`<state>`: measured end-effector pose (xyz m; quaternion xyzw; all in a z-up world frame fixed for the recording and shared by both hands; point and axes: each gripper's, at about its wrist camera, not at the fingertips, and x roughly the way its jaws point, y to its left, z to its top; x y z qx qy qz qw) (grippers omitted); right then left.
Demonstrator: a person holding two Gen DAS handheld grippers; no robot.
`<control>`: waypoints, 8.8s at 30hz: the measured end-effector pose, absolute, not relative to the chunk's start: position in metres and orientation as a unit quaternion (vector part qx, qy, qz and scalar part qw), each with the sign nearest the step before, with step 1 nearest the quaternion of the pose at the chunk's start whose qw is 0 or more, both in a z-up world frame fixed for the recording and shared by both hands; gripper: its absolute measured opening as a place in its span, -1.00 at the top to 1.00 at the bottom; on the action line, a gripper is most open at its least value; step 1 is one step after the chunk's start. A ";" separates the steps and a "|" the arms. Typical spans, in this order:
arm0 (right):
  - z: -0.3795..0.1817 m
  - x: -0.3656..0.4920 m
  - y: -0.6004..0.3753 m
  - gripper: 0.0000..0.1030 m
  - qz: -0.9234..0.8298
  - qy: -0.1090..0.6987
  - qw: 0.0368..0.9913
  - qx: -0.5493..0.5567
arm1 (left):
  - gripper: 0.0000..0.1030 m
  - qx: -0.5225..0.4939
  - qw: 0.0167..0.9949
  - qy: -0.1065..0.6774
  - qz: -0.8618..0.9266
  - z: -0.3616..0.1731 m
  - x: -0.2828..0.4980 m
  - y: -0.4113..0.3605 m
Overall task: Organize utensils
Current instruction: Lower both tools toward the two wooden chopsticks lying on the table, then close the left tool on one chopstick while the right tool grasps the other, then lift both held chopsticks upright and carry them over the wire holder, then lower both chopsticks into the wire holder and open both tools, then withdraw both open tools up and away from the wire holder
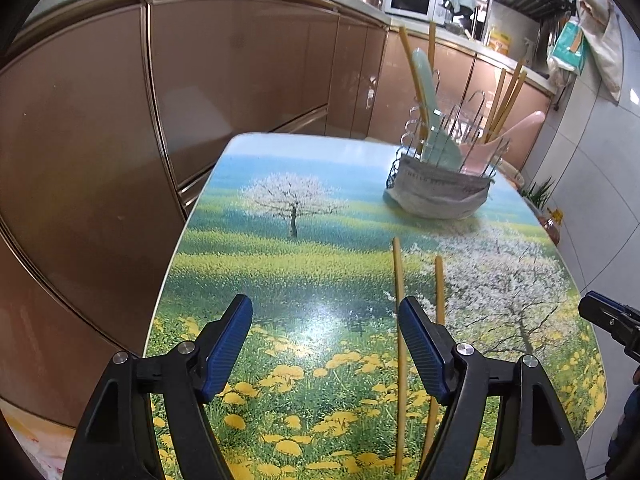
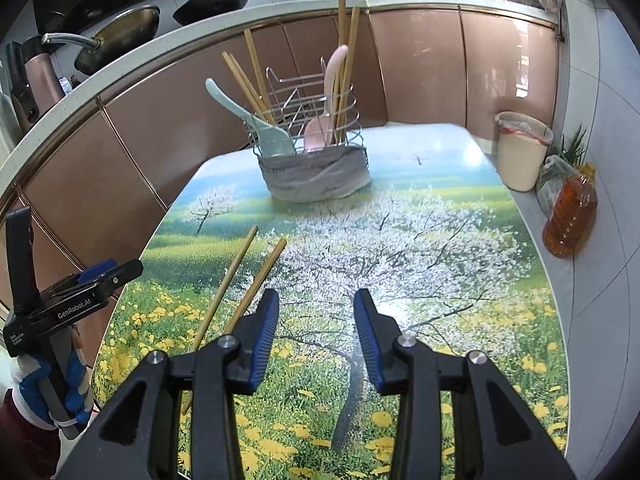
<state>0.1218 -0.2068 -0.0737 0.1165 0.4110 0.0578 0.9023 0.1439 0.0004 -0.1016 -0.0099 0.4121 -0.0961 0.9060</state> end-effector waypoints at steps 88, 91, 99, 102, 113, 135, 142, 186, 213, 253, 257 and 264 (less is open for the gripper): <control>-0.154 0.237 -0.102 0.84 0.216 0.651 0.709 -0.164 | 0.86 0.217 0.675 0.651 -0.271 -0.164 0.243 -0.042; -0.155 0.228 -0.103 0.84 0.221 0.653 0.702 -0.177 | 0.86 0.237 0.671 0.650 -0.268 -0.166 0.241 -0.051; -0.154 0.206 -0.104 0.87 0.229 0.633 0.720 -0.168 | 0.87 0.243 0.700 0.623 -0.250 -0.163 0.227 -0.060; -0.149 0.191 -0.113 0.87 0.239 0.609 0.744 -0.140 | 0.88 0.216 0.728 0.604 -0.241 -0.161 0.215 -0.060; -0.095 0.118 -0.172 0.87 0.227 0.484 0.844 -0.033 | 0.88 0.082 0.819 0.515 -0.241 -0.118 0.158 -0.042; 0.067 0.060 -0.185 0.87 0.211 0.240 0.947 0.041 | 0.88 -0.072 0.929 0.274 -0.238 0.052 0.101 -0.011; 0.112 0.093 -0.189 0.87 0.203 0.174 0.963 0.046 | 0.88 -0.099 0.940 0.208 -0.250 0.102 0.127 -0.027; 0.022 0.296 -0.219 0.85 0.032 0.045 0.998 0.031 | 0.88 -0.110 0.983 0.102 -0.103 0.003 0.319 -0.123; 0.028 0.216 -0.238 0.41 0.001 0.096 0.994 0.049 | -0.20 -0.083 0.986 0.131 -0.061 0.018 0.243 -0.093; 0.032 0.070 -0.198 -0.20 -0.062 0.202 0.977 0.013 | -0.62 -0.014 0.979 0.199 -0.031 0.031 0.085 -0.036; 0.027 0.066 -0.194 -0.22 -0.080 0.223 0.971 0.002 | -0.69 -0.009 0.978 0.206 -0.029 0.026 0.080 -0.032; 0.016 0.064 -0.187 -0.25 -0.104 0.258 0.960 -0.022 | -0.74 -0.005 0.975 0.222 -0.027 0.011 0.077 -0.024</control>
